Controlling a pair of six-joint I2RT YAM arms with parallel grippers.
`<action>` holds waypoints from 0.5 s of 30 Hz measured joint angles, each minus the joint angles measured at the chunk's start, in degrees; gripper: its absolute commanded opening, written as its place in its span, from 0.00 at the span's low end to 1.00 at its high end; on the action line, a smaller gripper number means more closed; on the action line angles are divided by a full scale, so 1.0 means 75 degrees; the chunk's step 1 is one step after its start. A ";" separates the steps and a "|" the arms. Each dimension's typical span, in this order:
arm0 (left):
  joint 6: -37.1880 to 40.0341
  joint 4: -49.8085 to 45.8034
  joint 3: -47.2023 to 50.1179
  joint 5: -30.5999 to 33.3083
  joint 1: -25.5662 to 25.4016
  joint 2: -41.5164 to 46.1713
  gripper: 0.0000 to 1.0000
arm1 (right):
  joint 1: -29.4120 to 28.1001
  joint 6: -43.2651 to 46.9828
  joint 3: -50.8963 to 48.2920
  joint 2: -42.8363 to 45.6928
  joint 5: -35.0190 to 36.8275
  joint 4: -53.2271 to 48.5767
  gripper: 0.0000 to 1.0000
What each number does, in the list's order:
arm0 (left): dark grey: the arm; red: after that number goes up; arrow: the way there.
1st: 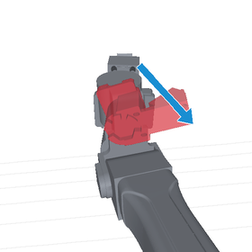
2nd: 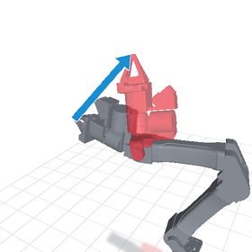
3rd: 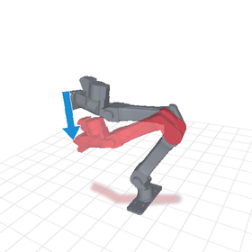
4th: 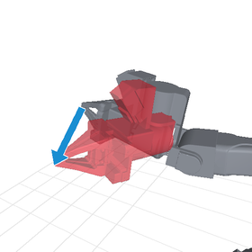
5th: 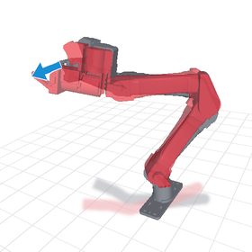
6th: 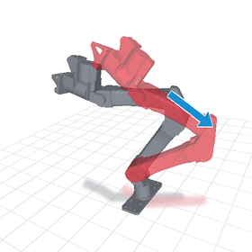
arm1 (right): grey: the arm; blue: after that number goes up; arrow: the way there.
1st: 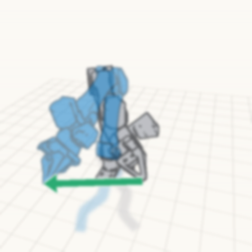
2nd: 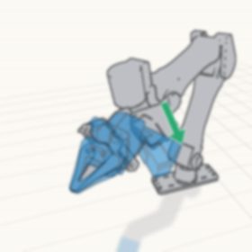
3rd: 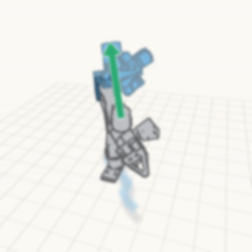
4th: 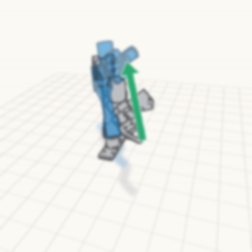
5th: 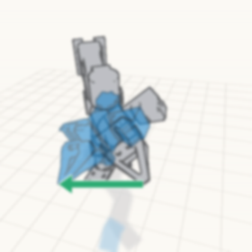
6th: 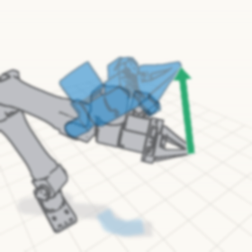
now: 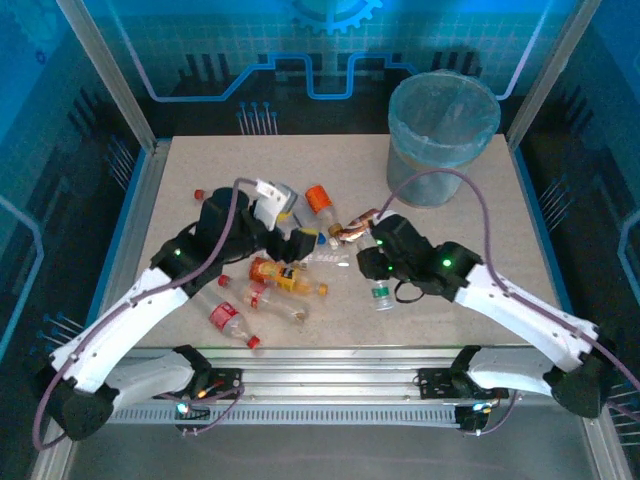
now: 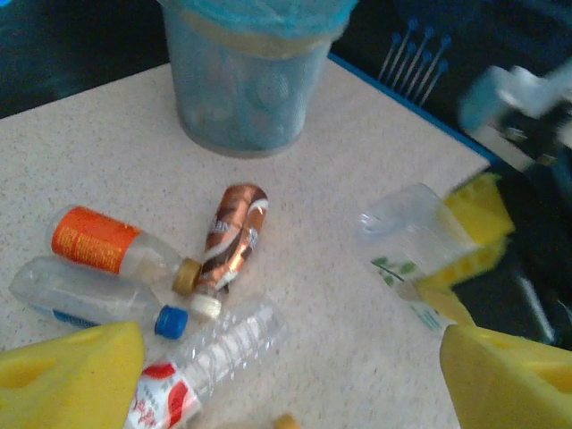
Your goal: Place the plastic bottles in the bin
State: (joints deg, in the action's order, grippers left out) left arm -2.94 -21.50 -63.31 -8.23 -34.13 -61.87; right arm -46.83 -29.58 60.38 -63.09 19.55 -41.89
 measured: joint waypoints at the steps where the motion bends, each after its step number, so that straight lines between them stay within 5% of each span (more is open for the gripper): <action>1: -0.0347 0.0000 -0.0210 0.0041 0.0000 -0.0207 0.84 | 0.0067 0.0099 -0.0009 0.0230 0.0000 -0.0035 0.48; 15: -0.3491 0.0047 -0.2544 0.0329 -0.0915 -0.2669 0.78 | 0.1239 0.1620 0.0446 0.1804 -0.0487 -0.0189 0.48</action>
State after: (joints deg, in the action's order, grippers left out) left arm -29.12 -21.15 -82.39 -5.76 -40.99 -81.89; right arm -37.54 -17.43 63.72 -49.56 15.90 -43.31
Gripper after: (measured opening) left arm 0.782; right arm 0.495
